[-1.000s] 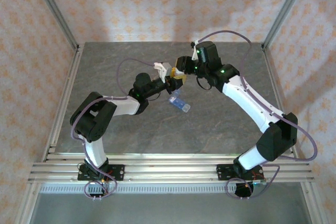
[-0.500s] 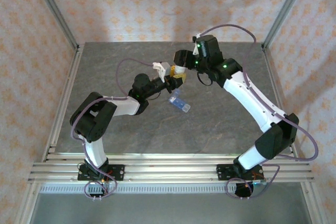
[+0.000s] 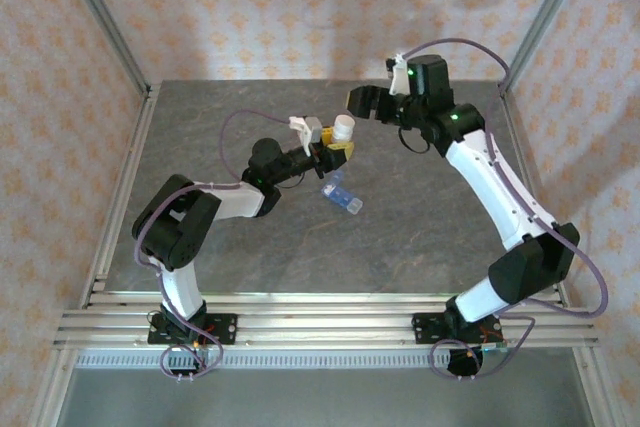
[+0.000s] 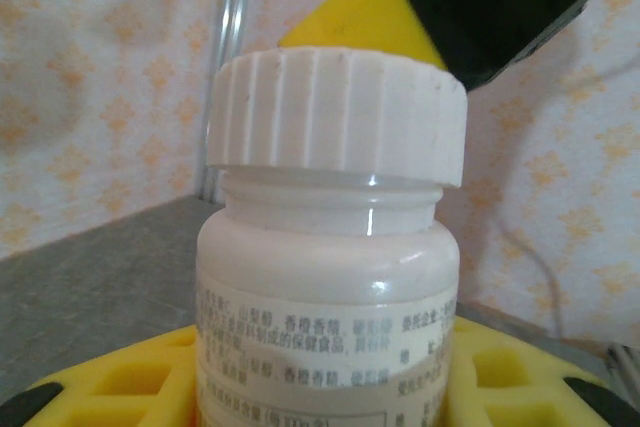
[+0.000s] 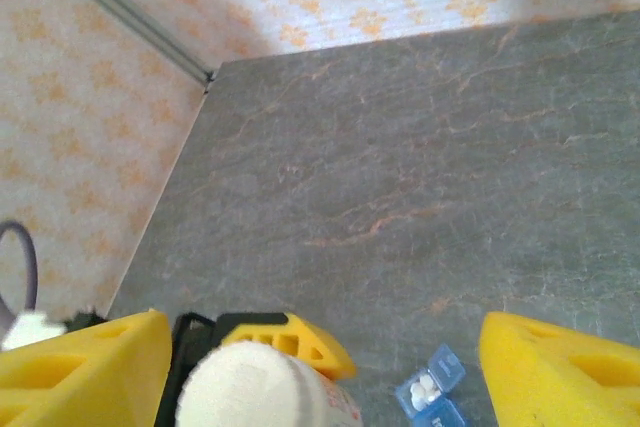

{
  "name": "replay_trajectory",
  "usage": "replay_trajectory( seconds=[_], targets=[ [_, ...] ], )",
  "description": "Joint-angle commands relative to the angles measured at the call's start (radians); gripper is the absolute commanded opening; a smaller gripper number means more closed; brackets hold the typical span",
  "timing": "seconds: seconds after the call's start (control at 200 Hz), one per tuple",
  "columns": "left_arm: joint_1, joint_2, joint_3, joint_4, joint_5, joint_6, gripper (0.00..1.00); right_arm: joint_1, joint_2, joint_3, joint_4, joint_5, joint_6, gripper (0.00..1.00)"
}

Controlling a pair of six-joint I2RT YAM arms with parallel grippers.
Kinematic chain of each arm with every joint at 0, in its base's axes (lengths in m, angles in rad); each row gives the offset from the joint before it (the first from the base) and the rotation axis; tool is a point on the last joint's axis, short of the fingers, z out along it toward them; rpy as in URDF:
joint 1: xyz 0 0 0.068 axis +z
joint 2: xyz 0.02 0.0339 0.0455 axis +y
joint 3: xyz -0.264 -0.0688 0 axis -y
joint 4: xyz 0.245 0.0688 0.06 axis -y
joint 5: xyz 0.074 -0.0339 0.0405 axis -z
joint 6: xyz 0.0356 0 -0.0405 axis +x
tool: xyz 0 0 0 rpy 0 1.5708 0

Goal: Sort the pills into containers

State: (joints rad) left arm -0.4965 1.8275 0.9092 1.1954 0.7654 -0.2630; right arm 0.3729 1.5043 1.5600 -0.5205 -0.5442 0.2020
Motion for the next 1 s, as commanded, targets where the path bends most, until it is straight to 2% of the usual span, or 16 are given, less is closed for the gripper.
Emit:
replay_trajectory(
  seconds=[0.0, 0.165, 0.561, 0.861, 0.996],
  targets=[
    [0.006, -0.003, 0.050, 0.073, 0.094, -0.077, 0.00, -0.008, -0.050, -0.039, 0.065, -0.165, -0.089, 0.81],
    [0.007, 0.005, 0.082, 0.076, 0.134, -0.128, 0.00, -0.008, -0.022, -0.012, 0.035, -0.215, -0.114, 0.80],
    [0.006, 0.006, 0.100, 0.076, 0.153, -0.152, 0.00, -0.007, -0.004, -0.011, 0.067, -0.230, -0.091, 0.69],
    [0.007, 0.009, 0.109, 0.074, 0.153, -0.153, 0.00, -0.002, -0.007, -0.018, 0.074, -0.247, -0.074, 0.49],
    [0.006, 0.013, 0.113, 0.075, 0.147, -0.149, 0.00, 0.011, -0.020, -0.027, 0.076, -0.239, -0.068, 0.46]
  ],
)
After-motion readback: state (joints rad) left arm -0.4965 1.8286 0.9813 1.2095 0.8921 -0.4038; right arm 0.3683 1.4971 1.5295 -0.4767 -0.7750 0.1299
